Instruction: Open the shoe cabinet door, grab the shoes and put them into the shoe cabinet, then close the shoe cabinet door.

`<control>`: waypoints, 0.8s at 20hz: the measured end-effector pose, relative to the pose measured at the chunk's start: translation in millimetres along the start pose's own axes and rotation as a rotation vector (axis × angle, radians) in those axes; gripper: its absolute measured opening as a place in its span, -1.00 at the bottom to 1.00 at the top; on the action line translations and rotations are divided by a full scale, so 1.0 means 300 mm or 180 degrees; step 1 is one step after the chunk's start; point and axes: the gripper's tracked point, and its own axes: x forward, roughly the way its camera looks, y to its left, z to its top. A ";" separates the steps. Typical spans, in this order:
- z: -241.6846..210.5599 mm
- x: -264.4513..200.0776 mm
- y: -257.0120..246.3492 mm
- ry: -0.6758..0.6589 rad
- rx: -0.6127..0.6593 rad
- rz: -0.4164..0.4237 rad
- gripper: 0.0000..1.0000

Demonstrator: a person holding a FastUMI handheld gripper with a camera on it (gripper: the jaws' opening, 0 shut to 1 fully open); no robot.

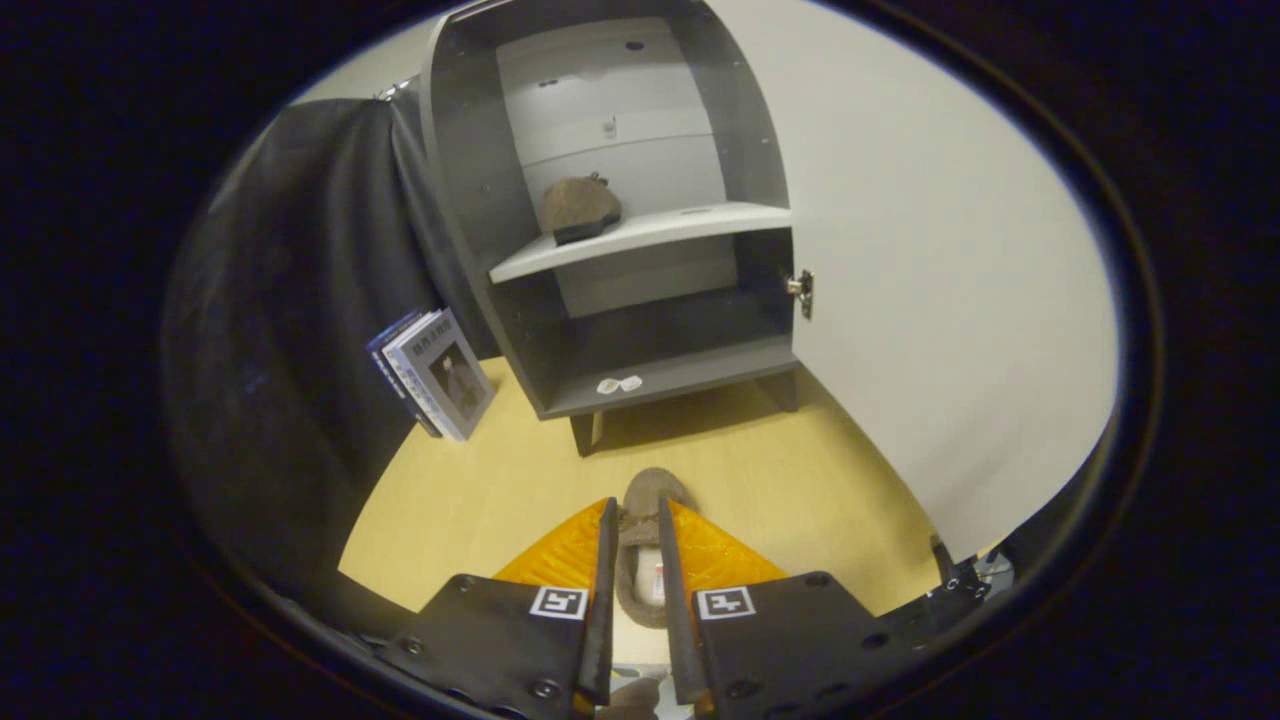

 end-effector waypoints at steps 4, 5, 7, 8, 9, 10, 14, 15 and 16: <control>-0.096 0.118 0.053 0.0284 -0.0041 -0.0016 -0.36; -0.113 0.144 0.052 0.0333 -0.0067 -0.0066 -0.29; -0.153 0.196 0.056 0.0434 -0.0114 -0.0145 -0.17; -0.174 0.223 0.053 0.0494 -0.0133 -0.0172 -0.10; -0.199 0.247 0.055 0.0557 -0.0155 -0.0206 -0.04; -0.224 0.273 0.053 0.0626 -0.0175 -0.0230 0.03; -0.332 0.356 0.046 0.0908 -0.0211 -0.0324 0.10; -0.357 0.370 0.042 0.0972 -0.0229 -0.0360 0.10; -0.379 0.386 0.033 0.1021 -0.0246 -0.0400 0.09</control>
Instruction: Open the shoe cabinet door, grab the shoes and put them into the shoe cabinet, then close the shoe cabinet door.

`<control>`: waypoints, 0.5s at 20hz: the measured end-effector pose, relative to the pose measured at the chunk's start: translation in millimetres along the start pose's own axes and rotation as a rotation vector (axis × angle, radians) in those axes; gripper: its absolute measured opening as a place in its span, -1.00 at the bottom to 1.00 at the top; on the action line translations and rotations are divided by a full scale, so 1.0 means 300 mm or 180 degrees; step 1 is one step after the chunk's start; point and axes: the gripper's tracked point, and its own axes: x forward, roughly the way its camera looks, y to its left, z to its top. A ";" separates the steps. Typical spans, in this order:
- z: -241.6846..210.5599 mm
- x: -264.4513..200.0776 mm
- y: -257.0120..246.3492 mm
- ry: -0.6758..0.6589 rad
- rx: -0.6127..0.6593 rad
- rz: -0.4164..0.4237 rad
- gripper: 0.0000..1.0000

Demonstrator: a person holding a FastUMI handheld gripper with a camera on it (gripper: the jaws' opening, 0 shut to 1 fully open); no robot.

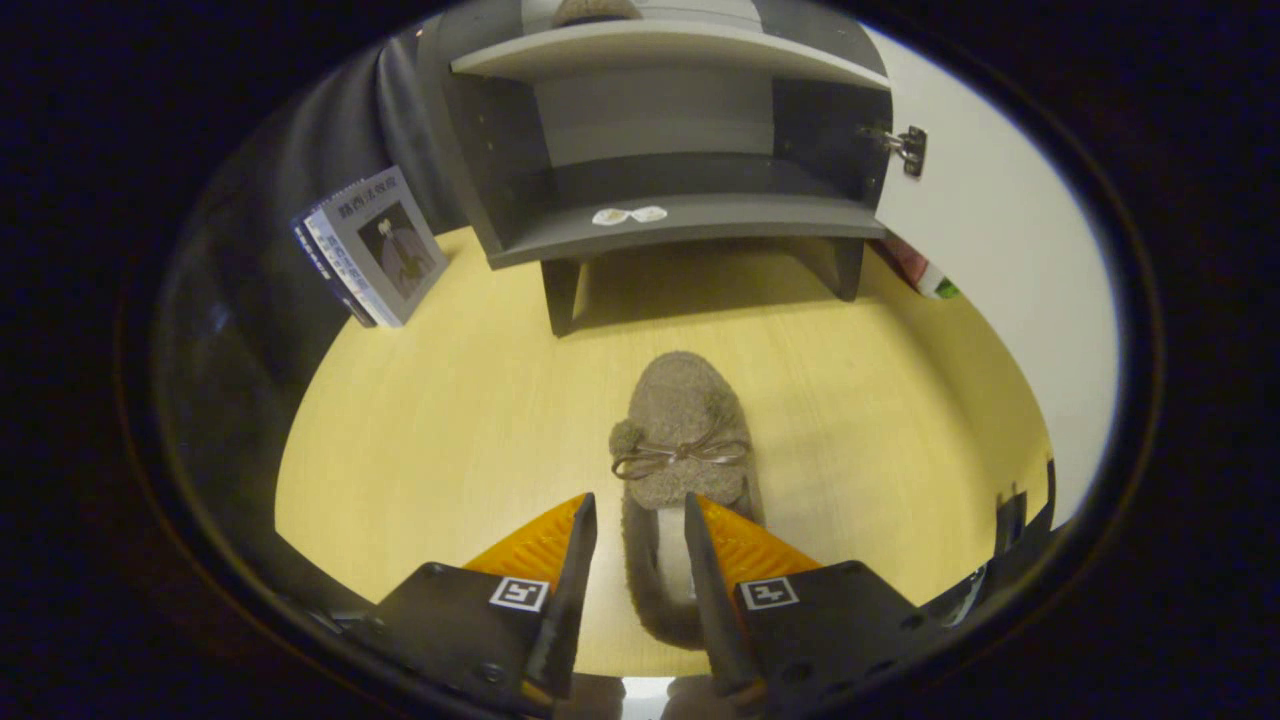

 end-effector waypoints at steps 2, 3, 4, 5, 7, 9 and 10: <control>-0.017 0.037 -0.003 0.0071 -0.0020 -0.0055 0.08; -0.025 0.053 -0.005 0.0101 -0.0020 -0.0075 0.08; -0.035 0.069 -0.005 0.0141 -0.0022 -0.0096 0.08; -0.045 0.082 -0.005 0.0186 -0.0021 -0.0106 0.08; -0.057 0.110 -0.002 0.0237 -0.0020 -0.0119 0.08; -0.065 0.111 -0.017 0.0293 -0.0056 -0.0208 -0.04; -0.055 0.125 -0.010 0.0269 -0.0076 -0.0201 -0.10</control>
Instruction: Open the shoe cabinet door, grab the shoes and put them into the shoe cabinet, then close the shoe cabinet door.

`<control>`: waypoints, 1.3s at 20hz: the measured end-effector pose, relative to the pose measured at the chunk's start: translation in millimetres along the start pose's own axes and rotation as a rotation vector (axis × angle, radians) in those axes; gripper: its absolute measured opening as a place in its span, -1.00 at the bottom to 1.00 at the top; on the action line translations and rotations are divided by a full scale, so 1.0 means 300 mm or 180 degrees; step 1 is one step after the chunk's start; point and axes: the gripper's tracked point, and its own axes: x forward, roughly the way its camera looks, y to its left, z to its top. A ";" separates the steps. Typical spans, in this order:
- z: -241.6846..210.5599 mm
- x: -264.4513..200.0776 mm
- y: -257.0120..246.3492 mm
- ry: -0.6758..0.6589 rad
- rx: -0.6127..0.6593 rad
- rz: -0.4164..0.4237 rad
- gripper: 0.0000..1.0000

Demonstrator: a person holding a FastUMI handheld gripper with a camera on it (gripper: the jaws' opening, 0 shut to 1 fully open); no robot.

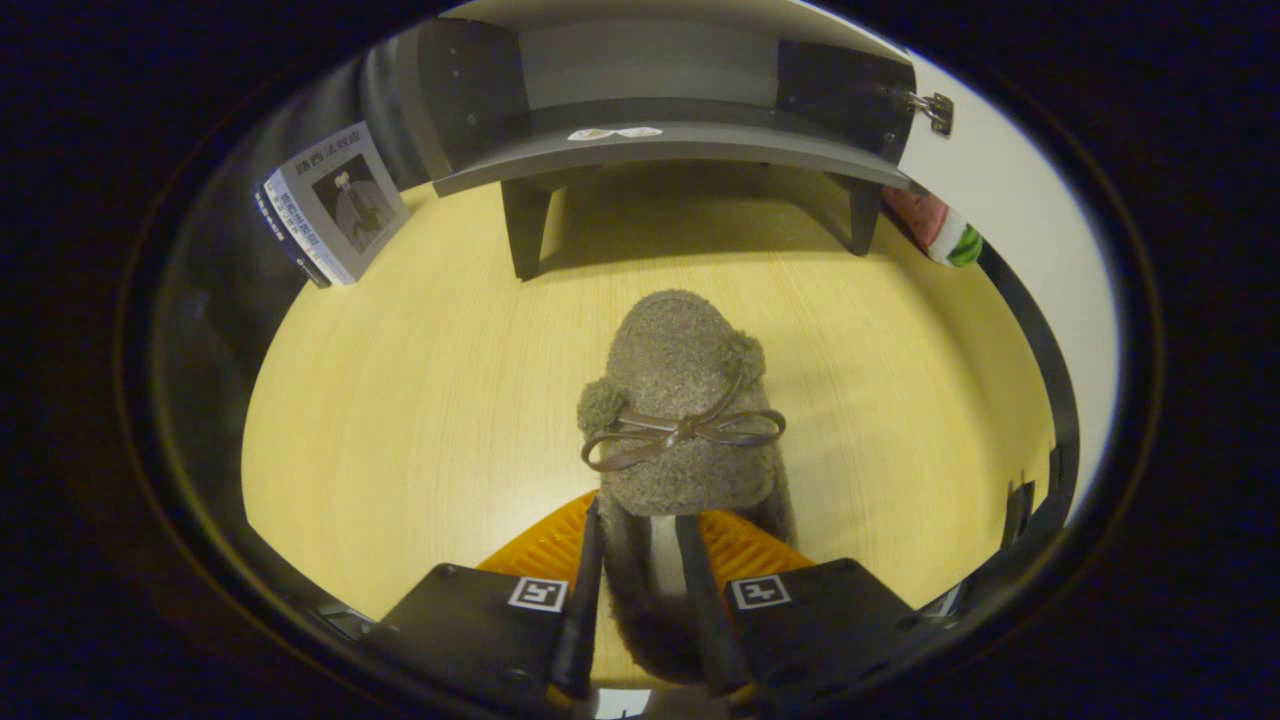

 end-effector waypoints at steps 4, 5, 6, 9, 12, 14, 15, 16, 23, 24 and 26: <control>-0.007 0.043 0.002 -0.0022 -0.0082 -0.0047 -0.61; -0.002 0.006 0.005 0.0002 -0.0127 -0.0051 -0.75; 0.003 0.000 0.002 -0.0018 -0.0118 -0.0037 -0.90; 0.010 -0.013 0.003 -0.0024 -0.0094 0.0040 -0.94; 0.041 -0.053 -0.022 -0.0092 -0.0066 0.0063 -0.94; 0.064 -0.082 -0.039 -0.0144 -0.0111 0.0032 -0.94; 0.073 -0.099 -0.041 -0.0161 -0.0118 0.0044 -0.94; 0.079 -0.118 -0.043 -0.0183 -0.0113 0.0055 -0.94; 0.249 -0.289 -0.109 -0.0722 -0.0193 -0.0144 -0.94; 0.287 -0.323 -0.126 -0.0816 -0.0153 -0.0189 -0.94; 0.372 -0.388 -0.165 -0.1007 -0.0061 -0.0292 -0.95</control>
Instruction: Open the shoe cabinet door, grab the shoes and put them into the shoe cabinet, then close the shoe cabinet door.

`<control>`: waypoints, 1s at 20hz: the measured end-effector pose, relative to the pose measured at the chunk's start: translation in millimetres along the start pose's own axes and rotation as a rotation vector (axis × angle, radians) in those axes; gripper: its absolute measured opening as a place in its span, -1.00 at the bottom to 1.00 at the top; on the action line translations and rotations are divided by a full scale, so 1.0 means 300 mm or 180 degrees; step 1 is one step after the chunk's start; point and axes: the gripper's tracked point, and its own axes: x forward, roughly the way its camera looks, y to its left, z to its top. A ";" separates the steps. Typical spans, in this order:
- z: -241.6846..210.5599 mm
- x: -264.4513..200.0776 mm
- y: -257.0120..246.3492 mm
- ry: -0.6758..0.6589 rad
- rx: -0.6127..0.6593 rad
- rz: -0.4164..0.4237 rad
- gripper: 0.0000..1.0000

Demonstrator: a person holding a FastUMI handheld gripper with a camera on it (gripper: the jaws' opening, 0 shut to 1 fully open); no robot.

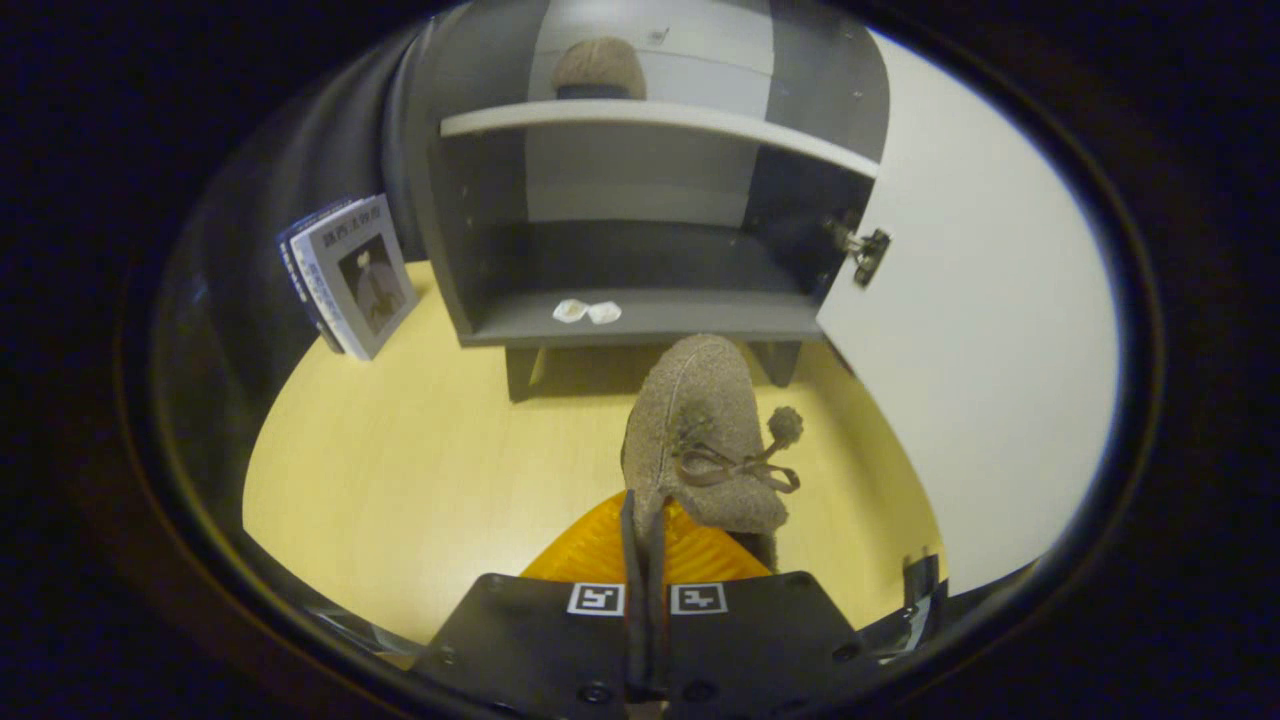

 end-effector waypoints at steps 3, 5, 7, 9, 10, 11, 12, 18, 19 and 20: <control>0.145 -0.053 -0.059 -0.0267 0.0084 -0.0145 -0.95; 0.249 -0.097 -0.099 -0.0434 0.0134 -0.0225 -0.95; 0.340 -0.140 -0.124 -0.0580 0.0172 -0.0261 -0.95; 0.411 -0.171 -0.140 -0.0691 0.0169 -0.0296 -0.95; 0.452 -0.186 -0.150 -0.0748 0.0153 -0.0317 -0.95; 0.495 -0.194 -0.152 -0.0810 0.0137 -0.0323 -0.95; 0.527 -0.201 -0.150 -0.0868 0.0112 -0.0323 -0.95; 0.758 -0.199 -0.116 -0.1161 0.0059 -0.0225 -0.95; 0.799 -0.192 -0.111 -0.1205 0.0029 -0.0213 -0.95; 0.831 -0.181 -0.101 -0.1236 -0.0007 -0.0201 -0.95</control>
